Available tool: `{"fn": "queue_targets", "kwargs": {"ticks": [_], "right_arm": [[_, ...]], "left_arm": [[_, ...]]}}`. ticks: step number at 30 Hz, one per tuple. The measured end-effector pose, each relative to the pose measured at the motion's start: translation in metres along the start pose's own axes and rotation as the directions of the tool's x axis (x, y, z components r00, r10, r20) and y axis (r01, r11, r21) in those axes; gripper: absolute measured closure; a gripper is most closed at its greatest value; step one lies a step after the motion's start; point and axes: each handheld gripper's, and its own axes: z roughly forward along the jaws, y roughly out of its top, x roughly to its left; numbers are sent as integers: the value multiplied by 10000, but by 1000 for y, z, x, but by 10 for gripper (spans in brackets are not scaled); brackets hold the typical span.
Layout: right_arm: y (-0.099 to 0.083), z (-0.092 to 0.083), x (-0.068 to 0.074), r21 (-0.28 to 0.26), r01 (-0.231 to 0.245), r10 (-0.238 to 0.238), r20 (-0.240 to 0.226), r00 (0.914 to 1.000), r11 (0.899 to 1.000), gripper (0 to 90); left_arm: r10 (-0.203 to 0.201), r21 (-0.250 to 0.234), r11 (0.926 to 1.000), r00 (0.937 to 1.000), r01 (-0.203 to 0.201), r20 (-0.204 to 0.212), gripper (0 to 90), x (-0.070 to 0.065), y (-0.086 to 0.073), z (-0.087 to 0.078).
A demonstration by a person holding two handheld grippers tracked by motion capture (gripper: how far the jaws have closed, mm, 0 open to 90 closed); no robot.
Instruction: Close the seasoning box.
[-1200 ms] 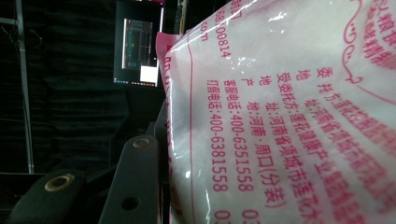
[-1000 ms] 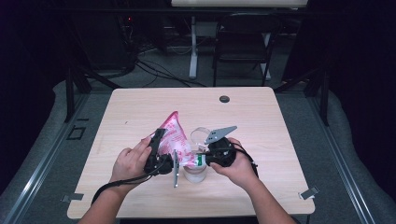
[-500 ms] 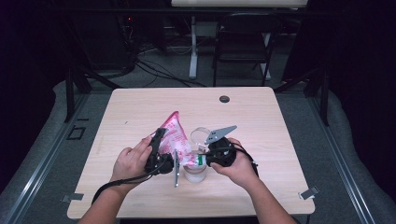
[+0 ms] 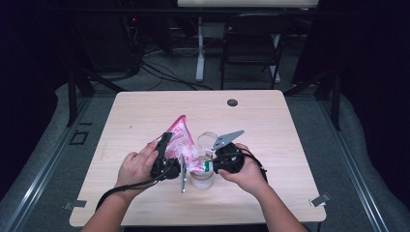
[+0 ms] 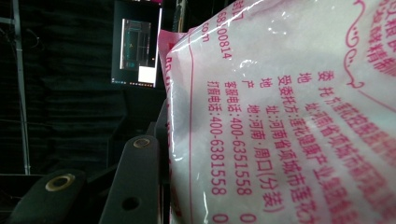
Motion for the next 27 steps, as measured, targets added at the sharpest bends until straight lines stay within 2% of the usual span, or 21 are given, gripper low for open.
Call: {"fn": "queue_targets", "kwargs": {"ticks": [10, 14, 19, 27], "right_arm": [[-1, 1, -1, 167, 33, -36, 168, 9999, 9999, 900], [-1, 2, -1, 178, -10, 6, 226, 9997, 9998, 900], [-2, 3, -2, 344, 23, -31, 260, 9997, 9994, 900], [-2, 3, -2, 277, -133, 123, 340, 9993, 9995, 900]], "left_arm": [[118, -64, 9999, 9999, -118, -54, 633, -1, 2, -1], [289, -37, 9996, 9993, -290, -254, 633, 0, 3, -3], [229, -41, 9997, 9990, -230, -391, 634, 0, 3, -3], [195, -53, 9998, 9988, -198, -445, 634, -1, 3, -3]]}}
